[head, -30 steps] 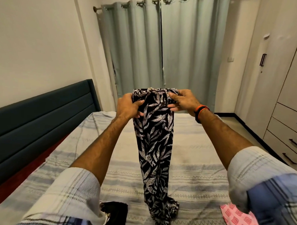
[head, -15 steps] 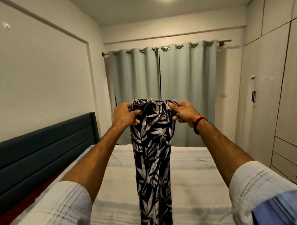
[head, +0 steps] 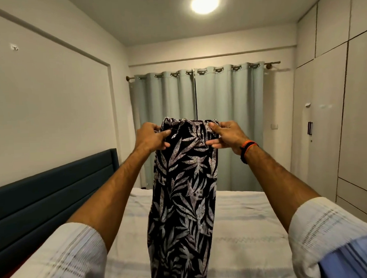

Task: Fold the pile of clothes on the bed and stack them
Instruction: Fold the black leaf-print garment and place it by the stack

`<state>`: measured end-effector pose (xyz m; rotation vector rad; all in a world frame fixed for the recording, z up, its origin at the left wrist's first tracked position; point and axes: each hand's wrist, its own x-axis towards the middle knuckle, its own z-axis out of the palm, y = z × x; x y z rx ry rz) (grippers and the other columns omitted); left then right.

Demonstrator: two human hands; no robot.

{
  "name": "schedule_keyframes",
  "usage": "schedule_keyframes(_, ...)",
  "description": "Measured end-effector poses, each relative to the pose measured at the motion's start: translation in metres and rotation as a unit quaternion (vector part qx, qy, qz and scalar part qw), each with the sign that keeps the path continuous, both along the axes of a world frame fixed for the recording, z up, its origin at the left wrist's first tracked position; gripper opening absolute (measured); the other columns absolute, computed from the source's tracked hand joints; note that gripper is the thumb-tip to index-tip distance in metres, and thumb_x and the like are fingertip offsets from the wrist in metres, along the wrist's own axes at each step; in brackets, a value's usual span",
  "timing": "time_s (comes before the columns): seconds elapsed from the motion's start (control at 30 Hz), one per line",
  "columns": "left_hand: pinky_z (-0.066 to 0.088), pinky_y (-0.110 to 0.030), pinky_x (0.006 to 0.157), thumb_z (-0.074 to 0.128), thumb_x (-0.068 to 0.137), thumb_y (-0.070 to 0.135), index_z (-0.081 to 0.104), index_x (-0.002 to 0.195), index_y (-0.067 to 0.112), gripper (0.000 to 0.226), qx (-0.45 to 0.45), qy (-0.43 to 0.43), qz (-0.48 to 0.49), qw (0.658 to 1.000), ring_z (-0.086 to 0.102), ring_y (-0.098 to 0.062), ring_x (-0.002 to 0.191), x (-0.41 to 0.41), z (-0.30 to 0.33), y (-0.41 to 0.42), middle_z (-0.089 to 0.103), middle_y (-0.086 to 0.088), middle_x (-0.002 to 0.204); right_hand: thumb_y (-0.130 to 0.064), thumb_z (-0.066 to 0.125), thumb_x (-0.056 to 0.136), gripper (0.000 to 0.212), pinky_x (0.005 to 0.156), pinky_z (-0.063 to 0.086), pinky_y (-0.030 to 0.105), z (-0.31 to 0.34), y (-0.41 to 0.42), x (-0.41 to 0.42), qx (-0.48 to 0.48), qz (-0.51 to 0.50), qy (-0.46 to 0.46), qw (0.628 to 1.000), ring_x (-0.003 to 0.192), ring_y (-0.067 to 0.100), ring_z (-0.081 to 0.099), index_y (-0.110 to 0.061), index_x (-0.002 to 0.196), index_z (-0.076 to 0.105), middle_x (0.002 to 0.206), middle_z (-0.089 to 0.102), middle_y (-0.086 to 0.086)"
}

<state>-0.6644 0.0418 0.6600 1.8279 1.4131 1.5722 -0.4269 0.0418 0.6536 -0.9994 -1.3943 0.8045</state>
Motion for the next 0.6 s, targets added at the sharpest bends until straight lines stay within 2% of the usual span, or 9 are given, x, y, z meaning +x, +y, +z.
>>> schedule_keyframes(0.1, 0.05, -0.014, 0.046, 0.07, 0.089, 0.02, 0.063, 0.113, -0.002, 0.033, 0.022, -0.033, -0.011, 0.999, 0.067, -0.006, 0.05, -0.002, 0.011, -0.003, 0.071, -0.015, 0.102, -0.029, 0.059, 0.097, 0.048, 0.054, 0.06, 0.025, 0.013, -0.01, -0.002, 0.024, -0.011, 0.011, 1.0, 0.084, 0.026, 0.074, 0.001, 0.134, 0.05, 0.139, 0.051, 0.012)
schedule_keyframes(0.33, 0.055, -0.018, 0.049, 0.072, 0.089, 0.02, 0.064, 0.1, 0.001, 0.024, -0.028, -0.025, -0.008, 0.999, 0.068, -0.009, 0.052, -0.006, -0.023, -0.008, 0.072, -0.012, 0.088, -0.031, 0.06, 0.096, 0.041, 0.055, 0.059, 0.026, -0.015, -0.013, -0.005, -0.015, -0.011, -0.009, 1.0, 0.075, 0.023, 0.073, -0.001, 0.123, 0.057, 0.092, 0.06, -0.005)
schedule_keyframes(0.47, 0.053, -0.016, 0.047, 0.07, 0.09, 0.02, 0.065, 0.098, 0.003, 0.02, -0.012, -0.041, -0.014, 0.999, 0.067, -0.006, 0.05, -0.007, -0.017, -0.009, 0.071, -0.009, 0.084, -0.033, 0.06, 0.095, 0.038, 0.055, 0.058, 0.026, -0.009, -0.013, -0.007, 0.003, -0.011, 0.007, 1.0, 0.075, 0.022, 0.073, -0.001, 0.118, 0.06, 0.09, 0.062, -0.004)
schedule_keyframes(0.6, 0.052, -0.015, 0.045, 0.07, 0.089, 0.019, 0.063, 0.097, 0.002, 0.019, -0.042, -0.032, -0.011, 0.999, 0.067, -0.006, 0.048, -0.005, -0.034, -0.007, 0.07, -0.011, 0.085, -0.033, 0.061, 0.095, 0.043, 0.055, 0.058, 0.027, -0.028, -0.009, -0.007, -0.021, -0.02, -0.007, 1.0, 0.074, 0.022, 0.074, 0.002, 0.119, 0.059, 0.092, 0.064, -0.004)
